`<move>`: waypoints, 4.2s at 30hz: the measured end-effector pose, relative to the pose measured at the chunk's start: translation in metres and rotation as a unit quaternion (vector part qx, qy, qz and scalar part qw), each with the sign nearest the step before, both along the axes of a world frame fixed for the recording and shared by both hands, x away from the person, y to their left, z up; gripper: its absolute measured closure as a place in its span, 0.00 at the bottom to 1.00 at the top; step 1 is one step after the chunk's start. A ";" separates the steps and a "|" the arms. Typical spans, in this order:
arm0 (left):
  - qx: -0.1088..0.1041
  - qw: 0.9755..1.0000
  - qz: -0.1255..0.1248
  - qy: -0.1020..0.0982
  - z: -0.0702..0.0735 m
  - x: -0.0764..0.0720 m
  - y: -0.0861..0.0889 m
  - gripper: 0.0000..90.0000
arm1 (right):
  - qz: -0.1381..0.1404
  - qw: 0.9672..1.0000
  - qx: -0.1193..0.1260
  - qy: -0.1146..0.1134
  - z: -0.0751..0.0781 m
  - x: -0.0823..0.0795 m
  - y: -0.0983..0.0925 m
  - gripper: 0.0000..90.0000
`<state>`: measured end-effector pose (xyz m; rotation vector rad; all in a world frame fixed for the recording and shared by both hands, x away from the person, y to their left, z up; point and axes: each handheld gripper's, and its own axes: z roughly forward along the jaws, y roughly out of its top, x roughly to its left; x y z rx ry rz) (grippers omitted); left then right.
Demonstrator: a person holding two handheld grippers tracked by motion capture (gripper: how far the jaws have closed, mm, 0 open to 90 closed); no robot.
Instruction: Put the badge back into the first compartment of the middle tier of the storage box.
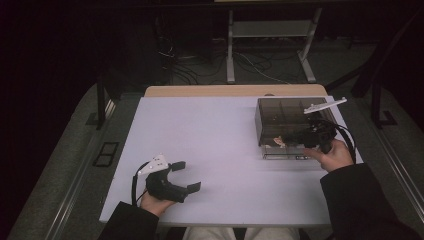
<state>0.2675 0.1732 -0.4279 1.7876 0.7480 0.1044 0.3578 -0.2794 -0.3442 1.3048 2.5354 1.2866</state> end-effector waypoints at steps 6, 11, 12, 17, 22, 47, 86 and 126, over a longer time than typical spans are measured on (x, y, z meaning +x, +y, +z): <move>0.001 1.000 0.000 0.000 0.000 0.000 0.000 0.00 | -0.005 1.000 0.001 0.002 -0.002 0.002 -0.006 0.97; 0.000 1.000 0.000 0.000 0.000 0.000 0.000 0.00 | -0.009 1.000 0.004 0.005 -0.004 0.005 -0.009 0.97; 0.000 1.000 0.000 0.000 0.000 0.000 0.000 0.00 | -0.009 1.000 0.005 0.006 -0.004 0.006 -0.009 0.97; 0.000 1.000 0.000 0.000 0.000 0.000 0.000 0.00 | -0.007 1.000 0.001 0.011 -0.009 0.010 -0.010 0.97; 0.001 1.000 0.000 0.000 0.000 0.000 0.000 0.00 | -0.008 1.000 -0.001 0.015 -0.013 0.015 -0.010 0.97; 0.002 1.000 -0.001 0.002 -0.001 0.001 -0.001 0.00 | -0.005 0.999 -0.009 0.035 -0.034 0.030 0.001 0.97; 0.003 1.000 -0.002 0.001 -0.001 0.001 -0.002 0.00 | 0.009 0.999 -0.018 0.039 -0.050 0.028 0.013 0.84; -0.001 1.000 -0.002 0.004 -0.001 0.002 -0.001 0.00 | 0.003 1.000 -0.006 -0.026 -0.031 -0.029 -0.004 0.00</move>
